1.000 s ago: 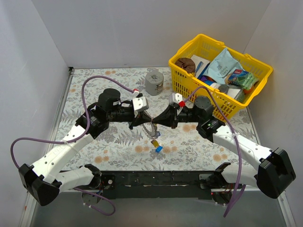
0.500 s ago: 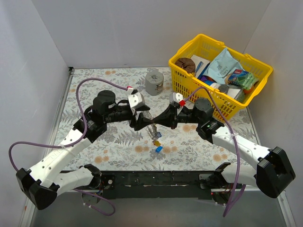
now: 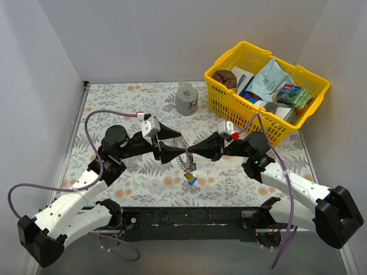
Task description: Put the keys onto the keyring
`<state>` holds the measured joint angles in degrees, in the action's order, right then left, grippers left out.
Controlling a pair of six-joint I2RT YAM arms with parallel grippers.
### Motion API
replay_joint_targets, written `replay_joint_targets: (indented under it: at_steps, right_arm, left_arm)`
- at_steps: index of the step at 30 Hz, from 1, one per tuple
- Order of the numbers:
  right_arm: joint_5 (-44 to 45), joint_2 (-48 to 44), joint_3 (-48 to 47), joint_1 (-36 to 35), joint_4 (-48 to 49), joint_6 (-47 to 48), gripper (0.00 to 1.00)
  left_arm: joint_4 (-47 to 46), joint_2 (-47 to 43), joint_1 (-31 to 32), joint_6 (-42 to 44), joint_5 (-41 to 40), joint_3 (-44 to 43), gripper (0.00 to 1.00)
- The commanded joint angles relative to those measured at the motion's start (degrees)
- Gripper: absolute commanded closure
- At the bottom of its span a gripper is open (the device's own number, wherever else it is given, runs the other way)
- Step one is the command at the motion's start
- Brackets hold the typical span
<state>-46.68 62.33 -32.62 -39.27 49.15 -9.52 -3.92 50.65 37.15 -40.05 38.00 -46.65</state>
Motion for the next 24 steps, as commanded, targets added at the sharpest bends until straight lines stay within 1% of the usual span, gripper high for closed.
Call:
replay_joint_targets:
  at_steps: [1, 3, 4, 6, 7, 9, 12, 16, 20, 24]
  right_arm:
    - [-0.61, -3.7, 1.77, -0.02, 14.45, -1.64, 0.99]
    - [-0.17, -4.75, 3.17, -0.02, 16.59, -2.34, 0.99]
    - [-0.08, -5.02, 3.27, 0.07, 17.29, -2.43, 0.99]
    - [-0.26, -5.46, 3.0, 0.15, 17.3, -2.7, 0.99]
    - [-0.52, -5.55, 3.09, 0.15, 17.39, -2.79, 0.99]
    - [-0.87, -5.55, 2.91, 0.15, 17.56, -2.96, 0.99]
    - [-0.87, -5.63, 2.83, 0.15, 17.65, -3.31, 0.99]
    - [-0.87, -5.64, 2.92, 0.24, 18.0, -3.58, 0.99]
    - [-0.79, -5.72, 2.91, 0.24, 18.09, -3.75, 0.99]
    - [-0.7, -5.64, 2.92, 0.24, 18.0, -3.75, 0.99]
  left_arm:
    - [-12.67, -4.42, -0.76, -4.77, 4.1, 5.6, 0.42]
    - [-14.0, -5.21, -0.76, -4.95, 4.19, 7.09, 0.48]
    - [-14.35, -5.13, -0.85, -5.03, 4.97, 7.19, 0.52]
    - [-14.71, -4.52, -0.85, -5.12, 5.77, 7.54, 0.55]
    - [-14.88, -4.34, -0.85, -5.12, 6.73, 7.72, 0.6]
    - [-15.67, -3.37, -0.85, -5.73, 7.44, 7.98, 0.63]
    - [-16.9, -1.88, -0.85, -6.44, 9.72, 7.72, 0.66]
    - [-15.68, 1.02, -0.85, -5.83, 11.04, 6.4, 0.69]
    - [-16.11, 2.08, -0.85, -5.74, 12.36, 6.14, 0.71]
    - [-16.81, 2.26, -0.85, -5.82, 12.54, 6.31, 0.72]
